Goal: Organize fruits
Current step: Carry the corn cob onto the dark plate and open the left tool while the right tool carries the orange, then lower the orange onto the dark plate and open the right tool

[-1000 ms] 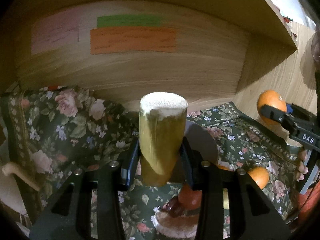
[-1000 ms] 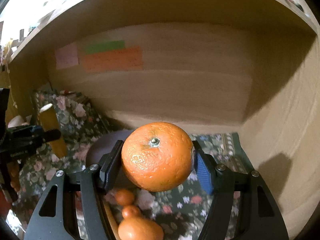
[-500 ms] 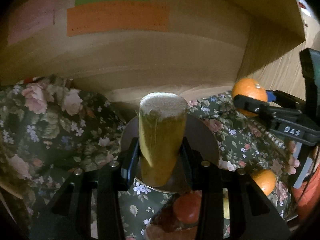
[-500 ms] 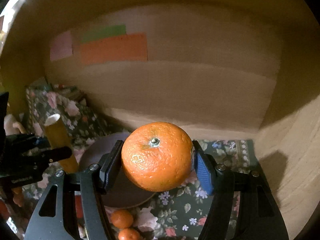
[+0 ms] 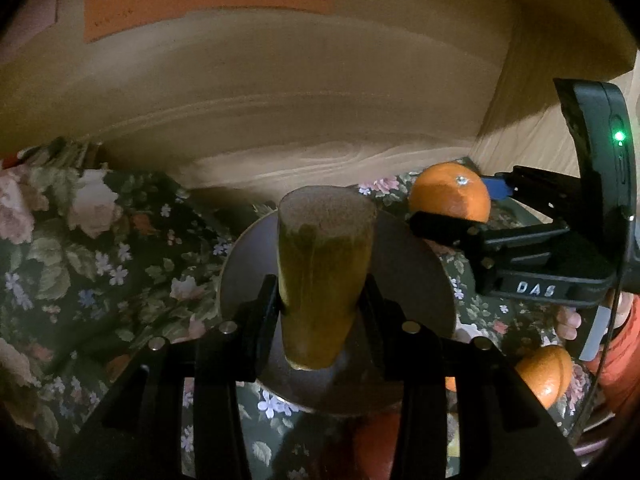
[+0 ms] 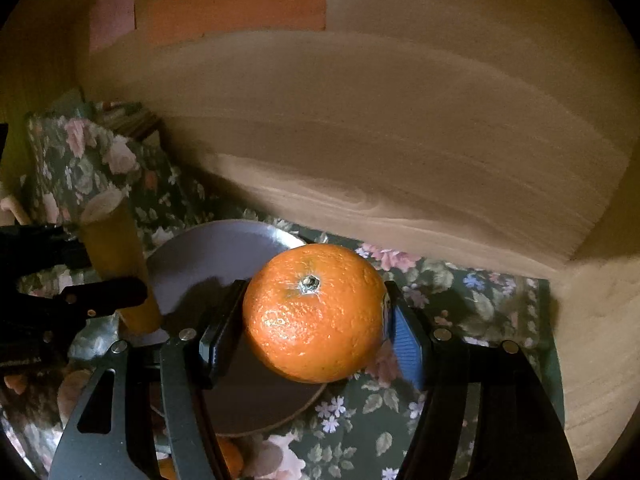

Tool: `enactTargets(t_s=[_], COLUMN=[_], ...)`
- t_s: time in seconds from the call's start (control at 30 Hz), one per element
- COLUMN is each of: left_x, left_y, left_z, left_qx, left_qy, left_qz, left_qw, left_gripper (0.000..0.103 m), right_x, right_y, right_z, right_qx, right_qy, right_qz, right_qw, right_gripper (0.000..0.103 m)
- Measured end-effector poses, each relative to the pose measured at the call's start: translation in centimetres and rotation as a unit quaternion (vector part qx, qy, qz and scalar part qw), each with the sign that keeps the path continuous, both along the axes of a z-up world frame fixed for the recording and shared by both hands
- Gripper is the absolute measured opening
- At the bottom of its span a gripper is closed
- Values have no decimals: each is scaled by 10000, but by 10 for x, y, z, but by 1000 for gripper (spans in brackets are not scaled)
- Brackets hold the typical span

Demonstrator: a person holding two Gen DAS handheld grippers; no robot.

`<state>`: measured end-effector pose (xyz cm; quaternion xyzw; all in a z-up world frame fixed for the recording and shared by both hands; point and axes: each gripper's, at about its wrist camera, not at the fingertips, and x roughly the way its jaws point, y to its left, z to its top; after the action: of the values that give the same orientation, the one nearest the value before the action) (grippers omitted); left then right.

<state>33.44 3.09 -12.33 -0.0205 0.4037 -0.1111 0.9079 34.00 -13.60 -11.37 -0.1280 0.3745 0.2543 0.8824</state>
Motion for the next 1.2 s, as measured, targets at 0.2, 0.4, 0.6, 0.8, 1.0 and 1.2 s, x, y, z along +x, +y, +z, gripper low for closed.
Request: enactTargets(t_s=[0.2,0.4,0.6,0.8,1.0,1.2], left_x=[13,20,23,17,7,-9], left_y=[0,-2,3,14,20,24], left_z=[-6,-9,-10,-4,5,13], left_qx=[-23,13,63,65,82,99], left_qy=[81,108,163,111,-48,-150], left_qz=[0,13,123,227,308,368], left_qw=[10000,9999,9998,9997,9995,9992], left_gripper=[40,40,40,44,56,60], right_x=[12,24,30,28,27,14], right_y=[13,20,31,30,29,29], right_z=[-14,-26,-47,-51,-53,-42], right_qx=[-214,-388,-664,-748,-833,-700], right_qy=[240,571,918,938,789,620], right_qz=[206,404,517,517,397,481], right_qw=[9993,9968,9922,9914,9926,9945], right_gripper=[63,63,63,63,63,77])
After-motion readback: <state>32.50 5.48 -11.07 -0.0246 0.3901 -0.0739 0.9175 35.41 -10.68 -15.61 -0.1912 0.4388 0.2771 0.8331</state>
